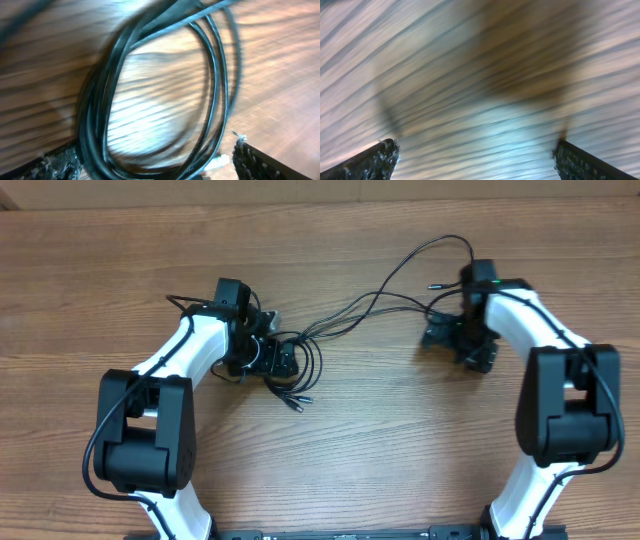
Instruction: Untangle cables
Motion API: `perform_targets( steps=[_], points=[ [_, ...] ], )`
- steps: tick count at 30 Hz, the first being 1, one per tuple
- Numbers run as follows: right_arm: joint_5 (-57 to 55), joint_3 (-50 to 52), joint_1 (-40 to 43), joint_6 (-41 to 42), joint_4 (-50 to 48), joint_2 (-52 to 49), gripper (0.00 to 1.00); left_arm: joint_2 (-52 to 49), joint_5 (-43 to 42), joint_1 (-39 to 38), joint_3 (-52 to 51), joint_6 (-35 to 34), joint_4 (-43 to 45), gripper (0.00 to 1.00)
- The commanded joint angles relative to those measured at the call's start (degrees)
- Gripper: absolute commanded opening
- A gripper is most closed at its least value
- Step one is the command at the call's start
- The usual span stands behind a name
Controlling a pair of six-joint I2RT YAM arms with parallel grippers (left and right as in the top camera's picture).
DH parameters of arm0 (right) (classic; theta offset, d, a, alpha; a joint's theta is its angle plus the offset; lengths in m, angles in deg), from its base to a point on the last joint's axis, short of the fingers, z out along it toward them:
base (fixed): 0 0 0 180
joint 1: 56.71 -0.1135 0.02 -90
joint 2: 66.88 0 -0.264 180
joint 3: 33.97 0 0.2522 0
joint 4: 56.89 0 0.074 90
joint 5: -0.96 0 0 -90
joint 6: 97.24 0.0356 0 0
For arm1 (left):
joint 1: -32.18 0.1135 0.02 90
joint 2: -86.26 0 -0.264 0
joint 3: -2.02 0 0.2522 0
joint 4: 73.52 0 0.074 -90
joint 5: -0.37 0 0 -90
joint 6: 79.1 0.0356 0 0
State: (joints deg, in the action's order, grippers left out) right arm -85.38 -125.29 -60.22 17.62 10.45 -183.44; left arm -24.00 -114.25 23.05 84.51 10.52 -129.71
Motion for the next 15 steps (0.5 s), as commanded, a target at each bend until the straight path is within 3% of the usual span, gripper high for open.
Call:
perform_targets(
  steps=[1,7,12,15],
  points=[
    [11.91,5.2,-5.99,0.42,-2.4,-7.76,1.0,-4.5,-6.73,-0.28,-2.99,4.66,0.72,0.94],
    [11.87,5.18,-11.96,-6.51,-4.09,-7.76,1.0,-4.5,-1.79,-0.28,-2.99,1.05,2.89,0.92],
    [11.89,5.18,-12.22,-7.17,-4.22,-7.76,1.0,-4.5,-4.98,-0.37,-2.99,2.86,2.16,0.8],
    [11.89,5.18,-12.24,-7.17,-4.24,-7.76,1.0,-4.5,-11.15,-0.63,-2.99,8.2,1.51,0.68]
  ],
)
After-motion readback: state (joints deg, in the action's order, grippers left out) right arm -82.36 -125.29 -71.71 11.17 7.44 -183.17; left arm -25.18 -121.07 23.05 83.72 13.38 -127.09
